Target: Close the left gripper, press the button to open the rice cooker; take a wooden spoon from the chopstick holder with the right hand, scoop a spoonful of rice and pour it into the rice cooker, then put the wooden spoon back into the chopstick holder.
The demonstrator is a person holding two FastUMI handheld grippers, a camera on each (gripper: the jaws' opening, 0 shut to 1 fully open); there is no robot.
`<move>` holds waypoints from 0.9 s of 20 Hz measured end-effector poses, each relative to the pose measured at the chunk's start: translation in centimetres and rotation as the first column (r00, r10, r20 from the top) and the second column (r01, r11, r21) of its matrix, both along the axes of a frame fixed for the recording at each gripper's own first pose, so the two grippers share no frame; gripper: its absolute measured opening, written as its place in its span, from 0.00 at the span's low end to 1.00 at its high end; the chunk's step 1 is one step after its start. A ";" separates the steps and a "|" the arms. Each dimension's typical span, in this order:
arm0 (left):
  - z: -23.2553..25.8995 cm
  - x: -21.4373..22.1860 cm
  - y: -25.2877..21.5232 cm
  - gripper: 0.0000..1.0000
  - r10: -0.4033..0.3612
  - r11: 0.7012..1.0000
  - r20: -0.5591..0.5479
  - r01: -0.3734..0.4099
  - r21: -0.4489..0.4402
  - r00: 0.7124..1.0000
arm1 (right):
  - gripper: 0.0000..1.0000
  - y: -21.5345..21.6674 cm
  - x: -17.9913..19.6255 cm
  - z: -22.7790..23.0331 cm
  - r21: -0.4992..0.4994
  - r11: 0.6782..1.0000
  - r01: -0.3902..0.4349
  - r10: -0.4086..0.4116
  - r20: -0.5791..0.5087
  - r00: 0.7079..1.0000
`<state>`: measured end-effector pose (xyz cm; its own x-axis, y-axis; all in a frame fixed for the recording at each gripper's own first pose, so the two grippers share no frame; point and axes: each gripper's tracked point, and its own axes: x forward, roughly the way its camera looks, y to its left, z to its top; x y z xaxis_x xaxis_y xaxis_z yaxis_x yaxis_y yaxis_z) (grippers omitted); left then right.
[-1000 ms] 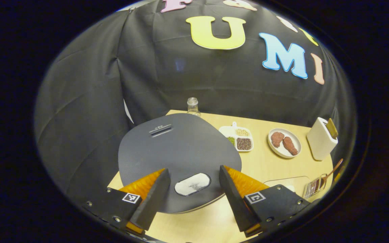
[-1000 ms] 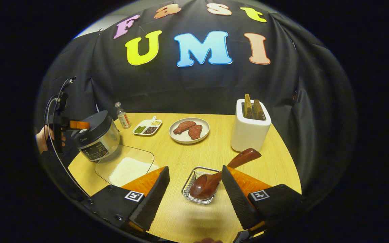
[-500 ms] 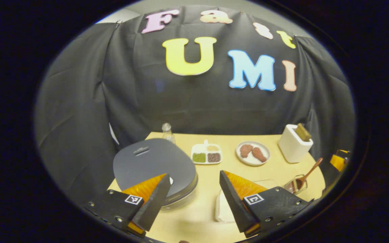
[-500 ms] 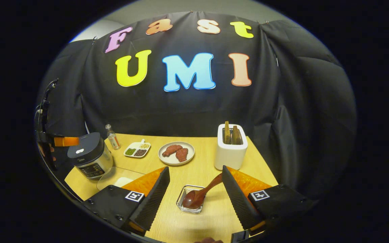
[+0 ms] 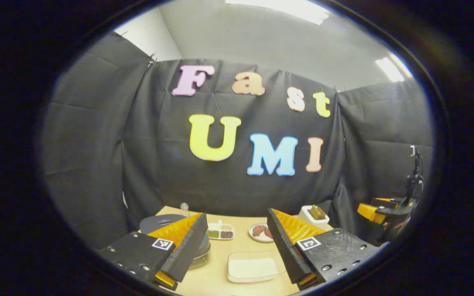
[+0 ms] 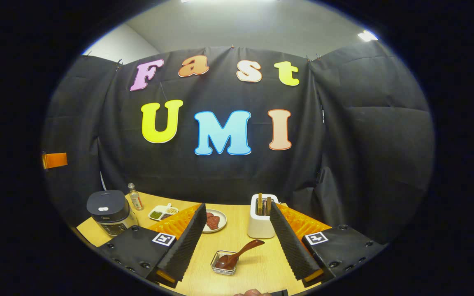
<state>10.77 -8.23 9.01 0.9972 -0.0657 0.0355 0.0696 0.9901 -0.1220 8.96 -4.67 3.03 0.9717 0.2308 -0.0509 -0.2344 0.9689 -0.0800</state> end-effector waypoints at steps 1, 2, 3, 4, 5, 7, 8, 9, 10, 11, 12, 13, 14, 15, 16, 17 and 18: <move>0.7 -2.0 0.0 0.89 0.003 1.000 0.034 -0.002 -0.009 0.999 | 0.98 0.0 -1.2 0.5 0.019 1.000 -0.010 0.010 0.020 1.000; 0.6 -3.8 -0.1 0.89 -0.001 1.000 0.056 0.002 -0.013 0.998 | 0.98 -0.4 -2.2 0.7 0.025 1.000 -0.009 0.008 0.038 0.999; 0.3 -5.2 -0.2 0.89 -0.005 1.000 0.060 0.005 -0.008 0.998 | 0.98 -0.9 -3.0 0.5 0.024 1.000 0.001 -0.002 0.044 0.999; -0.2 -6.2 0.1 0.95 0.001 1.000 0.055 -0.001 0.000 0.998 | 0.98 -1.1 -3.9 0.0 0.019 1.000 -0.002 0.001 0.039 0.999; -0.6 -7.1 0.4 0.92 0.011 1.000 0.053 -0.012 0.006 0.999 | 1.00 -1.4 -4.8 -0.5 0.011 1.000 -0.004 0.003 0.029 1.000; -1.4 -8.2 0.2 0.95 0.013 1.000 0.030 -0.013 0.005 0.999 | 0.98 -2.5 -5.7 -0.6 -0.005 1.000 0.013 -0.013 0.030 0.999; -1.8 -8.8 0.4 0.92 0.021 1.000 0.018 -0.021 0.005 1.000 | 0.98 -3.3 -6.2 -0.2 -0.009 1.000 0.023 -0.023 0.032 0.999; -2.0 -9.2 0.7 0.92 0.032 0.999 0.013 -0.032 0.004 0.999 | 0.98 -3.6 -6.5 0.1 -0.005 1.000 0.030 -0.030 0.034 0.999; -2.1 -9.5 0.9 0.89 0.039 0.999 0.013 -0.039 -0.002 0.999 | 0.98 -3.5 -6.8 0.2 0.004 0.999 0.031 -0.032 0.035 0.999; -2.0 -9.9 1.0 0.89 0.043 0.999 0.015 -0.043 -0.011 0.999 | 0.98 -3.4 -6.9 0.5 0.014 0.999 0.030 -0.031 0.038 0.999; -1.9 -10.0 1.2 0.93 0.048 0.999 0.015 -0.048 -0.017 0.999 | 0.98 -3.3 -7.0 0.7 0.018 0.999 0.029 -0.029 0.040 0.999; -1.8 -10.2 1.4 0.89 0.053 0.998 0.013 -0.052 -0.021 0.999 | 0.98 -3.3 -7.1 0.8 0.017 0.999 0.028 -0.029 0.042 0.999; -2.0 -10.3 1.5 0.89 0.053 0.998 0.013 -0.052 -0.021 0.999 | 0.98 -3.3 -7.1 0.8 0.013 1.000 0.026 -0.027 0.044 0.999; -2.2 -10.4 1.5 0.89 0.049 0.999 0.009 -0.049 -0.019 0.999 | 0.98 -3.1 -7.1 0.9 0.011 1.000 0.026 -0.026 0.047 0.999; -2.3 -10.7 1.4 0.89 0.047 0.999 0.004 -0.047 -0.015 0.999 | 0.98 -3.0 -7.2 0.8 0.010 1.000 0.028 -0.028 0.047 0.999; -2.6 -10.7 1.5 0.89 0.049 0.999 -0.002 -0.049 -0.009 0.999 | 0.98 -2.7 -7.3 0.6 0.014 1.000 0.027 -0.028 0.038 0.999; -2.9 -10.8 1.5 0.89 0.049 0.999 -0.006 -0.049 -0.003 0.999 | 0.92 -2.4 -7.5 0.4 0.020 1.000 0.020 -0.020 0.027 0.999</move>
